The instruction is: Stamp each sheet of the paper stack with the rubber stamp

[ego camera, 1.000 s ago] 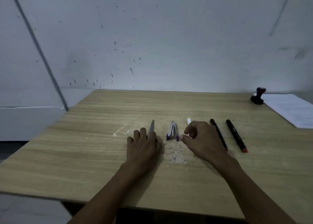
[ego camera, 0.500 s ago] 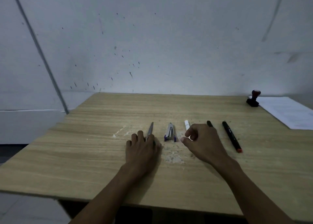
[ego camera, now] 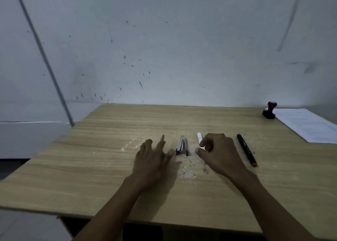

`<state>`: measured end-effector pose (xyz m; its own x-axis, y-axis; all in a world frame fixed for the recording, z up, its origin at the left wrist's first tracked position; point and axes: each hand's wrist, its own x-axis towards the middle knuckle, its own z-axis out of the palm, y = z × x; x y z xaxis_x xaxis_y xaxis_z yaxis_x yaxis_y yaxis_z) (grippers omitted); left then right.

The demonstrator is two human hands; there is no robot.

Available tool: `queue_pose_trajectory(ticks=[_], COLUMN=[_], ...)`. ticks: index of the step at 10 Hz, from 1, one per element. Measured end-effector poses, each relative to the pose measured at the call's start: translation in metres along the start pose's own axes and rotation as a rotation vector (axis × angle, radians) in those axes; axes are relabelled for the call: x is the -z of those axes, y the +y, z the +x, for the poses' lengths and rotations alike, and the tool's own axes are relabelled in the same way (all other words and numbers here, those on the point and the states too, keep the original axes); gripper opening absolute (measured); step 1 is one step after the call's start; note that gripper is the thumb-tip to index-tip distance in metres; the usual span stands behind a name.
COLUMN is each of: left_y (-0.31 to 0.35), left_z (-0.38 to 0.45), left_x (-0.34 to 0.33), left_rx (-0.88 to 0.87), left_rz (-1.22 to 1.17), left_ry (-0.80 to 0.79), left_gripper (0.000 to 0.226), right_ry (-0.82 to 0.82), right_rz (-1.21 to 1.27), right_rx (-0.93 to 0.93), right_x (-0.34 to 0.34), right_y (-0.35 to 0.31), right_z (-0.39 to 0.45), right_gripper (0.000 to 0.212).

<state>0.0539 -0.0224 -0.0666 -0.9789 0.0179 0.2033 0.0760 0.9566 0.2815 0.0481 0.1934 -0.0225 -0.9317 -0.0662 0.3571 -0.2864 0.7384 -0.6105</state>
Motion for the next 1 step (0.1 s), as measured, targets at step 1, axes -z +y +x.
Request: queue_pose_trajectory(ticks=[1], left_y=[-0.0002], left_z=[0.0028], left_x=[0.021], left_rx=[-0.061], left_rz=[-0.209], left_ry=[0.068], left_gripper=[0.068], right_ry=[0.049], right_rz=[0.01], right_rx=[-0.005], right_x=[0.0097], right_y=[-0.005], right_z=[-0.0008], right_gripper=[0.014])
